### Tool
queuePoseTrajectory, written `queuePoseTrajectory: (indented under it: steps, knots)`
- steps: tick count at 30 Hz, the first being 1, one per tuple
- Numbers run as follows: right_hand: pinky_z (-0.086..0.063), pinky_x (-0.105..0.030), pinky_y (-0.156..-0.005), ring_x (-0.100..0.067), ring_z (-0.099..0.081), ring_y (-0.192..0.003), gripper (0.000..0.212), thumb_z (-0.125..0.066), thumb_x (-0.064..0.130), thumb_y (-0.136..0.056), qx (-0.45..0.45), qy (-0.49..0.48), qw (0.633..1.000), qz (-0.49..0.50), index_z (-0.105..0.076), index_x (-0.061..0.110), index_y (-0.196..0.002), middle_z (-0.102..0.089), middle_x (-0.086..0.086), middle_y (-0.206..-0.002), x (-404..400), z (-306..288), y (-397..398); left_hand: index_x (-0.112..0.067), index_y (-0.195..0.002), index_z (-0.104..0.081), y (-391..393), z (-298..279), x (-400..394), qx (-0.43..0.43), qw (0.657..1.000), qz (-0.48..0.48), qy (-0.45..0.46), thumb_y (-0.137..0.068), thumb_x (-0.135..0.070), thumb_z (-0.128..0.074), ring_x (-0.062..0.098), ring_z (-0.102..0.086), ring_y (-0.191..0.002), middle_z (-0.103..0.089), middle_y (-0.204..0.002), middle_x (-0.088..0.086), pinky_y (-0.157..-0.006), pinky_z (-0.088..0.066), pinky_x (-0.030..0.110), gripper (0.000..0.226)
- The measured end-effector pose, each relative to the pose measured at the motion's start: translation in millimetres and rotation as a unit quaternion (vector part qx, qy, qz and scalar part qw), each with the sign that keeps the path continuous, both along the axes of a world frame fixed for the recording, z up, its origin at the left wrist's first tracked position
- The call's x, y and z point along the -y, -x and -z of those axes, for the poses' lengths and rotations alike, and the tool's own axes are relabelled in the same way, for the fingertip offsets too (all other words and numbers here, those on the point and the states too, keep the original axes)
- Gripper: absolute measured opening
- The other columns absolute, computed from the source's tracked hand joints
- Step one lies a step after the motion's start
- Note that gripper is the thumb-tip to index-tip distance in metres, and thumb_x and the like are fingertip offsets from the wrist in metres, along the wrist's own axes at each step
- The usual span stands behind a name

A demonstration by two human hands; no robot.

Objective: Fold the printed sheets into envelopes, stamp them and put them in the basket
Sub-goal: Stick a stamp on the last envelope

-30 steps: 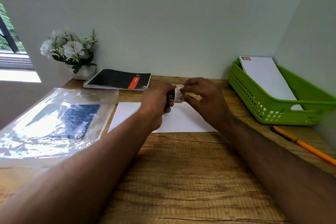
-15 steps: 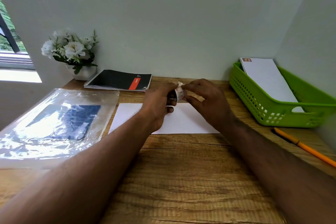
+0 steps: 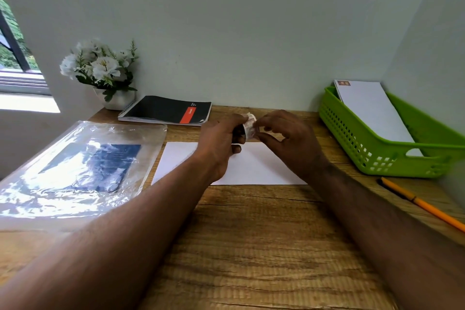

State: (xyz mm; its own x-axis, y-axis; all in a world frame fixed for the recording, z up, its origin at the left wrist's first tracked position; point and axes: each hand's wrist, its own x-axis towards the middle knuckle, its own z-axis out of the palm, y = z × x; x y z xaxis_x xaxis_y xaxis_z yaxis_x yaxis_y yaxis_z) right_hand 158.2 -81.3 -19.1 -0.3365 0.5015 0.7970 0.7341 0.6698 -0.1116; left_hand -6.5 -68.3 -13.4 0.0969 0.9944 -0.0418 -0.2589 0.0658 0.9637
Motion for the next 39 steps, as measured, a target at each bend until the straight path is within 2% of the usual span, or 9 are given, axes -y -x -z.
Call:
queuePoseTrajectory:
  steps: [5, 9, 16, 19, 24, 28, 31, 35, 39]
  knots:
    - [-0.055, -0.024, -0.067, -0.009, -0.062, -0.079, 0.030, -0.074, 0.016, -0.081, -0.072, 0.066, 0.995, -0.032, -0.068, 0.011, -0.110, -0.067, -0.002, -0.101, 0, 2, -1, -0.004, -0.096, -0.070, -1, -1, 1, 0.011, 1.000, 0.001, 0.006, -0.089, -0.026, -0.065, 0.014, -0.052, -0.063, -0.066, -0.074, 0.006, -0.053, -0.041, 0.026, 0.024]
    - [-0.052, -0.018, -0.067, -0.010, -0.061, -0.084, 0.048, -0.078, 0.019, -0.077, -0.024, 0.076, 0.996, -0.030, -0.062, 0.012, -0.122, -0.064, -0.004, -0.112, -1, 2, -2, -0.007, -0.093, -0.068, 1, -7, 3, 0.049, 0.997, -0.001, 0.061, -0.089, -0.031, -0.066, 0.008, -0.041, -0.047, -0.064, -0.068, 0.003, -0.043, -0.033, 0.021, 0.024]
    - [-0.049, -0.010, -0.067, -0.003, -0.057, -0.086, 0.051, -0.080, 0.025, -0.075, -0.037, 0.085, 0.995, -0.025, -0.063, 0.014, -0.121, -0.059, -0.001, -0.114, -3, 5, -2, -0.010, -0.092, -0.067, 3, -9, 3, -0.028, 0.997, 0.002, 0.072, -0.088, -0.048, -0.063, 0.008, -0.037, -0.044, -0.064, -0.069, 0.003, -0.039, -0.030, 0.021, 0.038]
    - [-0.048, -0.010, -0.067, 0.001, -0.056, -0.087, 0.049, -0.079, 0.028, -0.076, -0.055, 0.096, 0.994, -0.023, -0.064, 0.014, -0.120, -0.057, 0.002, -0.114, -3, 5, -4, -0.010, -0.098, -0.066, 1, -7, 5, -0.044, 0.997, 0.034, 0.044, -0.092, -0.047, -0.057, 0.010, -0.044, -0.049, -0.064, -0.071, 0.004, -0.045, -0.034, 0.023, 0.039]
    - [-0.052, -0.016, -0.066, 0.000, -0.060, -0.088, 0.047, -0.079, 0.031, -0.075, -0.110, 0.136, 0.984, -0.023, -0.065, 0.021, -0.119, -0.055, 0.012, -0.113, -3, 0, -7, 0.001, -0.111, -0.062, 0, -7, 3, -0.078, 0.995, 0.064, -0.016, -0.092, -0.022, -0.058, 0.018, -0.061, -0.067, -0.068, -0.086, 0.013, -0.055, -0.045, 0.028, 0.030]
    - [-0.058, -0.031, -0.074, -0.005, -0.064, -0.093, 0.040, -0.071, 0.040, -0.080, -0.191, 0.205, 0.959, -0.035, -0.066, 0.023, -0.116, -0.061, 0.009, -0.115, 0, -2, -7, -0.003, -0.096, -0.072, 3, -3, 3, -0.157, 0.979, 0.077, -0.100, -0.084, -0.015, -0.067, 0.022, -0.068, -0.089, -0.074, -0.093, 0.009, -0.074, -0.053, 0.035, 0.018]
    - [-0.057, -0.043, -0.084, -0.010, -0.066, -0.099, 0.041, -0.073, 0.032, -0.080, -0.255, 0.270, 0.926, -0.067, -0.064, 0.025, -0.119, -0.065, 0.005, -0.117, 0, -2, -6, -0.003, -0.085, -0.075, 5, 1, 1, -0.178, 0.970, 0.088, -0.140, -0.085, -0.008, -0.062, 0.027, -0.066, -0.097, -0.074, -0.095, 0.008, -0.086, -0.054, 0.043, 0.013]
    - [-0.056, -0.040, -0.089, -0.011, -0.066, -0.105, 0.047, -0.079, 0.015, -0.074, -0.269, 0.281, 0.916, -0.098, -0.064, 0.020, -0.118, -0.068, -0.001, -0.115, 3, -3, -3, -0.014, -0.084, -0.076, 4, -1, 3, -0.156, 0.972, 0.107, -0.139, -0.082, -0.024, -0.065, 0.022, -0.066, -0.098, -0.075, -0.093, 0.003, -0.092, -0.051, 0.044, 0.015]
    - [-0.053, -0.035, -0.094, -0.012, -0.061, -0.113, 0.063, -0.081, 0.014, -0.073, -0.255, 0.277, 0.918, -0.126, -0.055, 0.031, -0.128, -0.061, 0.001, -0.123, 4, -2, 0, -0.007, -0.075, -0.074, 5, -2, 2, -0.156, 0.977, 0.073, -0.129, -0.087, -0.019, -0.065, 0.022, -0.065, -0.100, -0.074, -0.093, 0.004, -0.097, -0.049, 0.050, 0.019]
